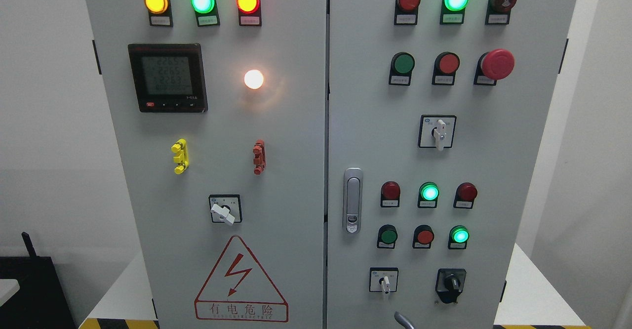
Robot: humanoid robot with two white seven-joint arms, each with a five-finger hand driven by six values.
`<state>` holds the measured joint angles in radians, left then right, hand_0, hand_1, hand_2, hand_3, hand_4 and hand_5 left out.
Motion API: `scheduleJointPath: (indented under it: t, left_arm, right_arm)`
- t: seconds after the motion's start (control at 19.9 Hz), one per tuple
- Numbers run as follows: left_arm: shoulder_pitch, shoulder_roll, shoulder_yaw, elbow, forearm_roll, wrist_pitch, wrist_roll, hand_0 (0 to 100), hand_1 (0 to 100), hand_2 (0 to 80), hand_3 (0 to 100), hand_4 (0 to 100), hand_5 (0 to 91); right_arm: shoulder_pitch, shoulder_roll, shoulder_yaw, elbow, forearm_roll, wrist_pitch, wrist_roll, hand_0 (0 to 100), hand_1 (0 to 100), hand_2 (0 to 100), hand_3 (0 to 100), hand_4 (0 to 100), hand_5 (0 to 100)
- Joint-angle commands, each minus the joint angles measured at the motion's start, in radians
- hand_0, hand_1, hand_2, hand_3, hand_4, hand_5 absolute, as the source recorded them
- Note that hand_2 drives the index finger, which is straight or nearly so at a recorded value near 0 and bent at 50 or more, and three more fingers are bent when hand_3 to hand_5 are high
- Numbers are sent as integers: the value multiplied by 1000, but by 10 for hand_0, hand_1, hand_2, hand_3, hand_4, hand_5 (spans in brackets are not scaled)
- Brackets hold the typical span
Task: Release door handle
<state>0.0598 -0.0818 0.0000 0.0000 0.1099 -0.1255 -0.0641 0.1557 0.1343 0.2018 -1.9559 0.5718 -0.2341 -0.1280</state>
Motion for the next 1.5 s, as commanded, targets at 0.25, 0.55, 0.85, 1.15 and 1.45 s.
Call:
scheduleJointPath:
  t: [0.25, 0.55, 0.85, 1.15, 1.45]
  left_arm:
    - [0, -1, -12, -15, 0, 0, -5, 120, 389, 0, 0, 0, 0]
    - [0, -1, -12, -15, 1, 0, -5, 120, 389, 0, 0, 0, 0]
    - [0, -1, -12, -15, 1, 0, -5, 120, 389, 0, 0, 0, 0]
    - [0, -1, -12, -15, -1, 0, -5, 120, 389, 0, 0, 0, 0]
    - [0, -1, -12, -15, 1, 0, -5, 120, 389, 0, 0, 0, 0]
  right_arm:
    - [-166, 2, 120, 83, 643, 119, -225, 337, 432, 0, 782, 733, 893]
    - [-281, 5, 177, 175, 769, 240, -240, 319, 434, 16, 1000, 965, 1000]
    - [-360, 5, 191, 245, 806, 303, -180, 317, 415, 32, 1000, 1000, 1000]
    - [-435, 7, 189, 298, 807, 377, -139, 327, 392, 44, 1000, 1000, 1000]
    - [-440, 7, 179, 298, 807, 432, -133, 337, 380, 61, 1000, 1000, 1000]
